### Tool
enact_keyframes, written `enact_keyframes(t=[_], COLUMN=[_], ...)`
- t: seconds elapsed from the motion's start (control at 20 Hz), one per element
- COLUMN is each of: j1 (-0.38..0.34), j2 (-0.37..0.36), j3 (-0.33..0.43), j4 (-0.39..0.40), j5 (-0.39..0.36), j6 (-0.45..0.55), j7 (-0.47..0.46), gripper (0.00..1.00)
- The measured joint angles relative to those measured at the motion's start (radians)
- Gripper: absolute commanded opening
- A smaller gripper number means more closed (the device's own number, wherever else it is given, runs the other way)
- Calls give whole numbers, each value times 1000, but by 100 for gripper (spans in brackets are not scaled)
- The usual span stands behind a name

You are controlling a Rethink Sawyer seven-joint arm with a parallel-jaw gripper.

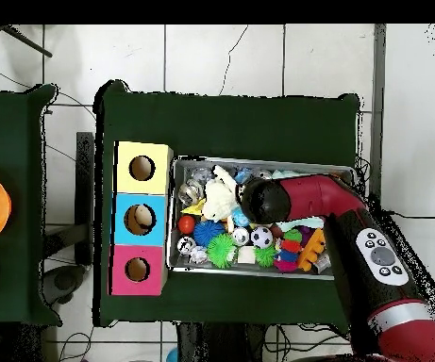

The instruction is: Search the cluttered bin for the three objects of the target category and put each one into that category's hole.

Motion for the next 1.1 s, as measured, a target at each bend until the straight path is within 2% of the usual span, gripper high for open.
enact_keyframes(t=[0.8, 1.1], j1=[-14, -12], j2=[9, -9], j3=[88, 164], j4=[-6, 1], j5=[-6, -6], j6=[72, 108], j7=[-9, -84], gripper=[100, 100])
